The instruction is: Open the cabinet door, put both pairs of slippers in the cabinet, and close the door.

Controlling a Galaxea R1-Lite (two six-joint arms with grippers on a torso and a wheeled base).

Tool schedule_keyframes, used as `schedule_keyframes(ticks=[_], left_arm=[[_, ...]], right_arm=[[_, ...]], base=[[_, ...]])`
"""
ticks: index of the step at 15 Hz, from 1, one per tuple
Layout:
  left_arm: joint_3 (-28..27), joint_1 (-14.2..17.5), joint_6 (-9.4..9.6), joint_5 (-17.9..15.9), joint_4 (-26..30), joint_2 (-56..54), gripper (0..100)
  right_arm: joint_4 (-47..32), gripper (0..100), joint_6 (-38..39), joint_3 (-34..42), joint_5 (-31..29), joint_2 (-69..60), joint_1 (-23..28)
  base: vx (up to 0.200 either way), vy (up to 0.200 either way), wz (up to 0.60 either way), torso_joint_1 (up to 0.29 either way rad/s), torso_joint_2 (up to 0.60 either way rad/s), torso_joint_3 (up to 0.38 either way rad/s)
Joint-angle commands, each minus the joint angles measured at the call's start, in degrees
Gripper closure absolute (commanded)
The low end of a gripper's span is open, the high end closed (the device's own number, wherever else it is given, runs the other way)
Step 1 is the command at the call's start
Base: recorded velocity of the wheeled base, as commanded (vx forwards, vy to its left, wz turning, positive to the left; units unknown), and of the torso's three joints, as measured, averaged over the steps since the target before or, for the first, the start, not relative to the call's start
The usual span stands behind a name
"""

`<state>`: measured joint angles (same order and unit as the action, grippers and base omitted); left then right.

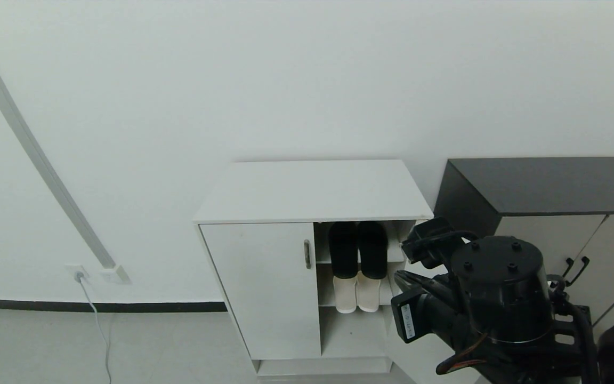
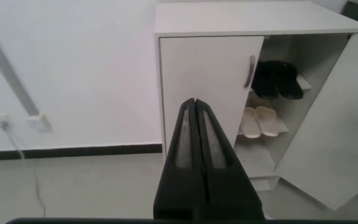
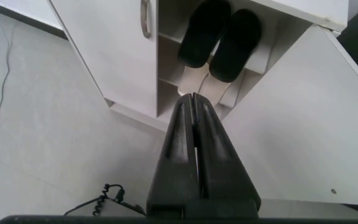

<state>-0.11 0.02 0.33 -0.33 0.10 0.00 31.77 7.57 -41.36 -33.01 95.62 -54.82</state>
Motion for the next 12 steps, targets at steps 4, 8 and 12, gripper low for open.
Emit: schedule_keyframes(ticks=[4, 8, 12], left_arm=[[0.02, -0.02, 0.02, -0.02, -0.01, 0.09, 100], [0.02, -0.02, 0.02, 0.07, -0.01, 0.09, 100], [0.02, -0.02, 0.02, -0.02, -0.01, 0.09, 100]], right_arm=[[0.05, 100, -0.10, -0.03, -0.03, 0.00, 0.07], [0.14, 100, -0.19, -0.12, -0.03, 0.09, 1.21], [0.40, 100, -0.19, -0.21, -0.03, 0.09, 1.30]], base=[[0.000, 0.000, -0.60, 0.008, 0.00, 0.000], [0.000, 0.000, -0.15, 0.001, 0.00, 0.001], [0.000, 0.000, 0.00, 0.000, 0.00, 0.000]])
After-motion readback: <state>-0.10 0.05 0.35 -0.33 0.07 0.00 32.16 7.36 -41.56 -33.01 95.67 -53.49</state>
